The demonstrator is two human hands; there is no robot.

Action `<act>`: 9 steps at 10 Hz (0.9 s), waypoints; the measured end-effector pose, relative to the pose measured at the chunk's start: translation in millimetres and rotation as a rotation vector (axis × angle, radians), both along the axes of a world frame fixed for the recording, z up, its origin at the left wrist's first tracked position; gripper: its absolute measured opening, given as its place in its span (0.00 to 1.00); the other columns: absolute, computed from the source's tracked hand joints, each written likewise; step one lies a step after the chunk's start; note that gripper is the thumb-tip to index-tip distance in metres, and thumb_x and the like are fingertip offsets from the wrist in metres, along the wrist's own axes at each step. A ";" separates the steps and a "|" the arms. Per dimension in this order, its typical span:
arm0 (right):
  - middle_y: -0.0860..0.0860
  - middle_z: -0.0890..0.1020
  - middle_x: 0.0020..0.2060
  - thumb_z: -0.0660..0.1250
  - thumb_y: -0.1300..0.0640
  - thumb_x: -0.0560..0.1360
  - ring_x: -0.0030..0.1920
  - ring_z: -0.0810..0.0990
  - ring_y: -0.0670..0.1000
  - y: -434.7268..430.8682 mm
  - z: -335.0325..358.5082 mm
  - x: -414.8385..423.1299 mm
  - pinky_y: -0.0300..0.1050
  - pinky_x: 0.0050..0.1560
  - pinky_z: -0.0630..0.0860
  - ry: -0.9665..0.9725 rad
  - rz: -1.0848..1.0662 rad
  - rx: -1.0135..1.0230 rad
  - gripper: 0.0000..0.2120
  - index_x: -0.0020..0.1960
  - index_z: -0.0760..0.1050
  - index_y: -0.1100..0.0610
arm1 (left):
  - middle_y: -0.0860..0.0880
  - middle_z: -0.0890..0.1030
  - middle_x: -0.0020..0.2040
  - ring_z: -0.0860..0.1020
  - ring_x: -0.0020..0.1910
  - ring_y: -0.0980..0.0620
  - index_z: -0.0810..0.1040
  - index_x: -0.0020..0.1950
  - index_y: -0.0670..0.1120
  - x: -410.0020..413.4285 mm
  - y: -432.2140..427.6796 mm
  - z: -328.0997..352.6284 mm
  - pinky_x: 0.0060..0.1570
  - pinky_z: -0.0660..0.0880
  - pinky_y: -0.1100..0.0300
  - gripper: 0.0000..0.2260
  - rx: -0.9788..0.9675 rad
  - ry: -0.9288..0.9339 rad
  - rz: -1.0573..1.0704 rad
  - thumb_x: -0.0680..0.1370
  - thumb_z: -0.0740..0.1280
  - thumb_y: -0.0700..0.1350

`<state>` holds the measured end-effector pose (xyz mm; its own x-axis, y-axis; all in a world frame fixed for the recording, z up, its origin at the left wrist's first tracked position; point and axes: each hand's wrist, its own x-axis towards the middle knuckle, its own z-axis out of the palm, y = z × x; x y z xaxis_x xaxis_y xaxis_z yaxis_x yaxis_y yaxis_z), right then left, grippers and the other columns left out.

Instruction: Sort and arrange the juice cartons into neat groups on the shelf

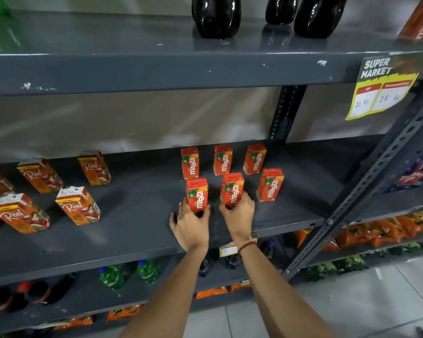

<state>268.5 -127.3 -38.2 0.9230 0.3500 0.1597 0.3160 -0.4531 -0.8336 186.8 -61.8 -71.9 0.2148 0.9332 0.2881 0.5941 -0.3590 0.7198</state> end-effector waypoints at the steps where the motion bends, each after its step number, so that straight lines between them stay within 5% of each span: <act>1: 0.60 0.78 0.55 0.75 0.59 0.65 0.57 0.73 0.57 0.2 2.1 -2.1 0.48 0.59 0.71 0.006 -0.013 -0.006 0.25 0.59 0.70 0.64 | 0.46 0.84 0.50 0.80 0.52 0.48 0.74 0.60 0.44 0.6 0.4 -2.1 0.67 0.61 0.52 0.25 0.014 0.023 -0.008 0.71 0.69 0.59; 6: 0.61 0.75 0.59 0.74 0.57 0.68 0.61 0.71 0.59 -5.0 5.8 -10.5 0.51 0.63 0.69 0.012 0.001 -0.039 0.29 0.63 0.67 0.65 | 0.44 0.82 0.55 0.77 0.58 0.47 0.75 0.60 0.42 -0.7 1.0 -0.1 0.68 0.58 0.52 0.26 -0.033 0.060 -0.030 0.71 0.69 0.59; 7: 0.61 0.74 0.59 0.73 0.58 0.69 0.61 0.71 0.59 -12.4 7.6 -18.1 0.48 0.62 0.68 0.043 -0.010 -0.022 0.29 0.64 0.66 0.65 | 0.42 0.80 0.58 0.74 0.62 0.45 0.74 0.61 0.40 -8.6 0.5 9.9 0.68 0.62 0.50 0.28 -0.075 0.038 -0.100 0.68 0.75 0.54; 9: 0.61 0.74 0.58 0.68 0.57 0.74 0.62 0.71 0.59 -27.2 10.5 -52.1 0.44 0.60 0.66 -0.008 -0.068 0.066 0.23 0.64 0.67 0.65 | 0.40 0.81 0.54 0.78 0.54 0.41 0.76 0.61 0.40 -56.3 -0.7 30.8 0.54 0.74 0.50 0.20 -0.112 -0.017 -0.249 0.72 0.72 0.45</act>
